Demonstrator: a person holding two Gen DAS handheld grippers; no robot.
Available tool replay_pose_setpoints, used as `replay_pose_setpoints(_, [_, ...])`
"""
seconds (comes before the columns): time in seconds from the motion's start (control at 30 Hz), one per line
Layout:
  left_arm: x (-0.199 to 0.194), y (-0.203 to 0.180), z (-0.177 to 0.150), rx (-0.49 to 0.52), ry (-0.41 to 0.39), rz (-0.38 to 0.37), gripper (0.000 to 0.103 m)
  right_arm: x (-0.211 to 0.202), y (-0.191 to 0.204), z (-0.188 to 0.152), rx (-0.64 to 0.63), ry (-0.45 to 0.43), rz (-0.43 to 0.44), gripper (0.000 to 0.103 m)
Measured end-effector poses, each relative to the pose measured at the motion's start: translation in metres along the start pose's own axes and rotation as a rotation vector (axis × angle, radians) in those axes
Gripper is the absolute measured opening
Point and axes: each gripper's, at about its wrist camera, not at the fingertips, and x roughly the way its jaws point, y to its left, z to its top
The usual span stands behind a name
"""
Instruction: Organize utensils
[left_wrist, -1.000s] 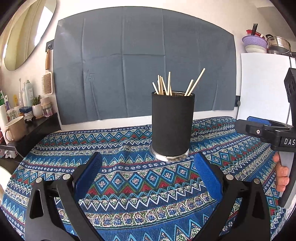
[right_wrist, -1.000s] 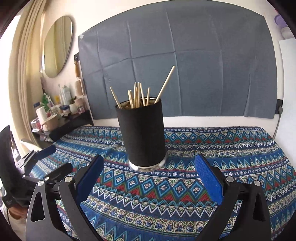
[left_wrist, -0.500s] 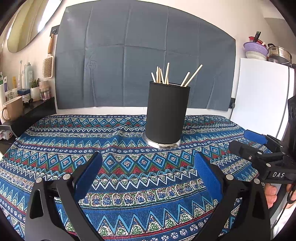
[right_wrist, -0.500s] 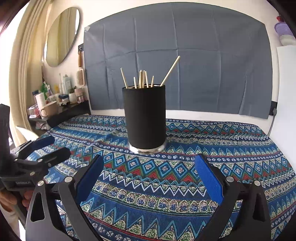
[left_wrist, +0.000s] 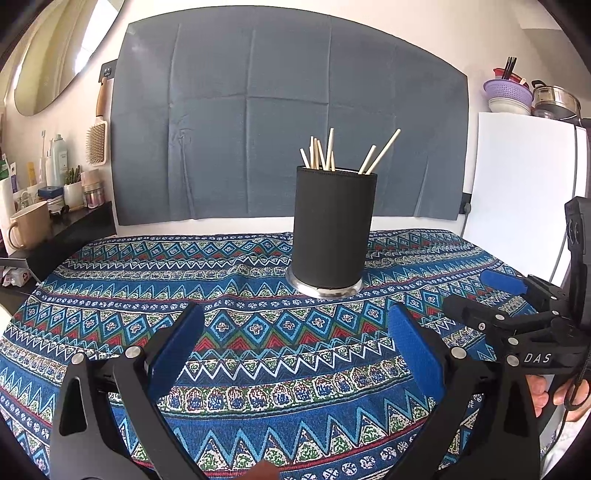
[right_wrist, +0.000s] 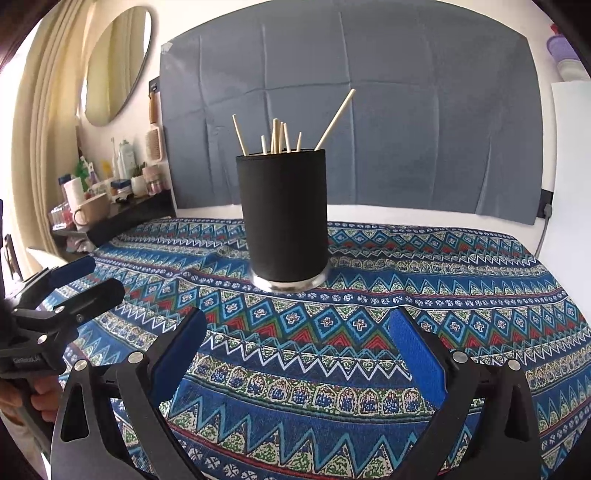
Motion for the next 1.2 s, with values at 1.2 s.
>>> replay_pose_setpoints(1.2, [0.0016,-0.0041,-0.0009,0.019,0.011,-0.039,0.097,-0.0033,0.0000,0.0003,-0.008,-0.022,0.009,0.095])
